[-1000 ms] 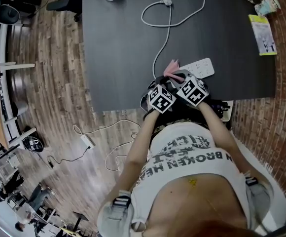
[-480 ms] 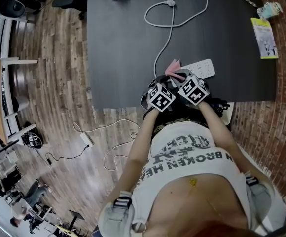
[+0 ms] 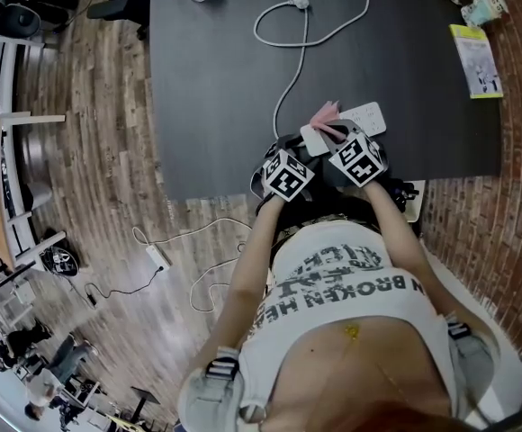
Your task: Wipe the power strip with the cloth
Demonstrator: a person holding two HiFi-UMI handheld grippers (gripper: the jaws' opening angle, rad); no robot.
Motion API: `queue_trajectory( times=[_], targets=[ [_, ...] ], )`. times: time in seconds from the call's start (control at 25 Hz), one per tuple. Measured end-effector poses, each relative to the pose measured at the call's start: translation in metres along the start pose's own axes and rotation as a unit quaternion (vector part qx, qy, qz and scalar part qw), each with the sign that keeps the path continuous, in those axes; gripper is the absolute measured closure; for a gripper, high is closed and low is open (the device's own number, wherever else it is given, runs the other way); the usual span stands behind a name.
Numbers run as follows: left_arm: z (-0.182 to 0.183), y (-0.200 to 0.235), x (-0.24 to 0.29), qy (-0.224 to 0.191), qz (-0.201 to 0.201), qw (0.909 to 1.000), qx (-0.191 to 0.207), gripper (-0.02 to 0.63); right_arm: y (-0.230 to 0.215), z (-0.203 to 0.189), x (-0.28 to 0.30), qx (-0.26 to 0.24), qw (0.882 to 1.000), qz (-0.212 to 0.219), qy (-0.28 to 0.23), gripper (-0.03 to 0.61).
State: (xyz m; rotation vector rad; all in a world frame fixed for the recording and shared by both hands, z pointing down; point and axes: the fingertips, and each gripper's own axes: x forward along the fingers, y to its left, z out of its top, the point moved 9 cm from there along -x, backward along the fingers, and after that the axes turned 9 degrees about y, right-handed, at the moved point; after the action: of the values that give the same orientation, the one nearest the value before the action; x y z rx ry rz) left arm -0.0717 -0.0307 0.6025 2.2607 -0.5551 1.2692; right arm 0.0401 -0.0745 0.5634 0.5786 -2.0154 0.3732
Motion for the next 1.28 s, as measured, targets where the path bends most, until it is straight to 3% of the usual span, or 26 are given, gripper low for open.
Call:
queue_trajectory(
  times=[0.36, 1.28],
  targets=[
    [0.001, 0.001, 0.002, 0.0, -0.001, 1.0, -0.002, 0.344, -0.016, -0.012, -0.008, 0.02, 0.999, -0.033, 0.004, 0.562],
    [0.0, -0.001, 0.002, 0.0, 0.002, 1.0, -0.005, 0.344, -0.048, -0.04, -0.021, 0.069, 0.996, -0.063, 0.007, 0.561]
  ],
)
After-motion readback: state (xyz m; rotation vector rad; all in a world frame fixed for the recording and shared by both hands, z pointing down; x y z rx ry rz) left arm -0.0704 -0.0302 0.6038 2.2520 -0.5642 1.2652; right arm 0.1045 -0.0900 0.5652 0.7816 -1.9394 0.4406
